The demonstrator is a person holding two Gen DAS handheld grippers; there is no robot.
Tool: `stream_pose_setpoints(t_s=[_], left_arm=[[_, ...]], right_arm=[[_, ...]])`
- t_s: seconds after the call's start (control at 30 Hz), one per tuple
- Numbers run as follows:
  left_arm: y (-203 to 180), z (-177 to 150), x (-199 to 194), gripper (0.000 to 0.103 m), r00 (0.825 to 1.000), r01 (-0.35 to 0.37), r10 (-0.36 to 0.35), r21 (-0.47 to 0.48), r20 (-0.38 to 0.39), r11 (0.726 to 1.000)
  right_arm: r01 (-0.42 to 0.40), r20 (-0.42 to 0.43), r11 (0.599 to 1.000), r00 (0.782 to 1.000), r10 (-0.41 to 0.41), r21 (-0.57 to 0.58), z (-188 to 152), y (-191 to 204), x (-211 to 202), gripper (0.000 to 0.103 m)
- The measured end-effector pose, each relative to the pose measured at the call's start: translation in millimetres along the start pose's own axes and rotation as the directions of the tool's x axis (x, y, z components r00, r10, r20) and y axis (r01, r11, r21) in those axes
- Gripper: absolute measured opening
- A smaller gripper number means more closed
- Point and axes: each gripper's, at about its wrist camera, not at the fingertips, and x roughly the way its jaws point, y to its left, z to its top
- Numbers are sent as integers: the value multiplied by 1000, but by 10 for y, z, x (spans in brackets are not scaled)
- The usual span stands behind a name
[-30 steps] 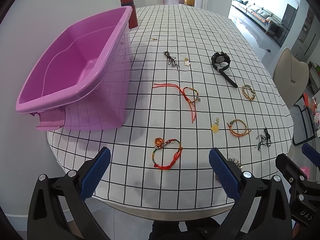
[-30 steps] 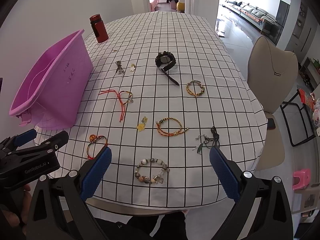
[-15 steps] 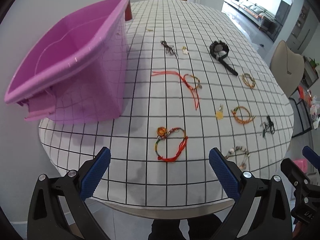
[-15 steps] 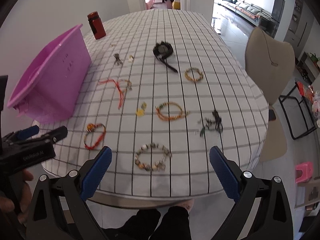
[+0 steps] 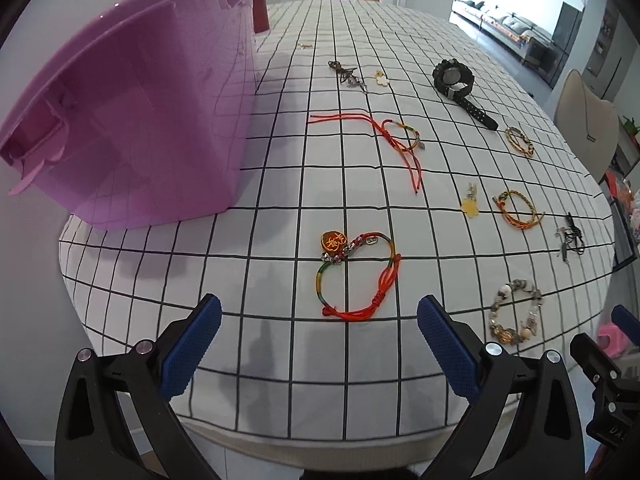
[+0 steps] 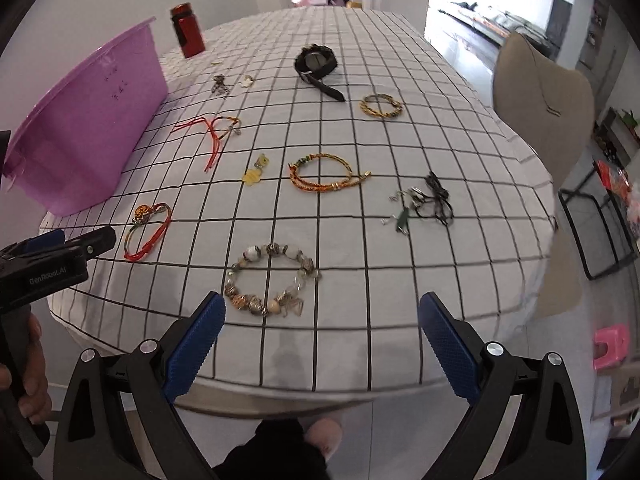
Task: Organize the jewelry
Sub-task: 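Lower left tool onto red-cord bracelet while right tool lowers onto beaded bracelet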
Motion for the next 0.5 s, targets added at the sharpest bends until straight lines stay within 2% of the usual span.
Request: stream_pose_setpoints(t_s=[0.2,0.5], left_arm=[[-117,-94,134,96,997,-27,27,-2,76,1000],[-256,-186,289,96,988,-46,42,24,147,999]], right_arm=[[-48,48,999,998,49,-21,-35,-70,267,94],[2,102,1000,995,-1,-13,-52,-128,498,93]])
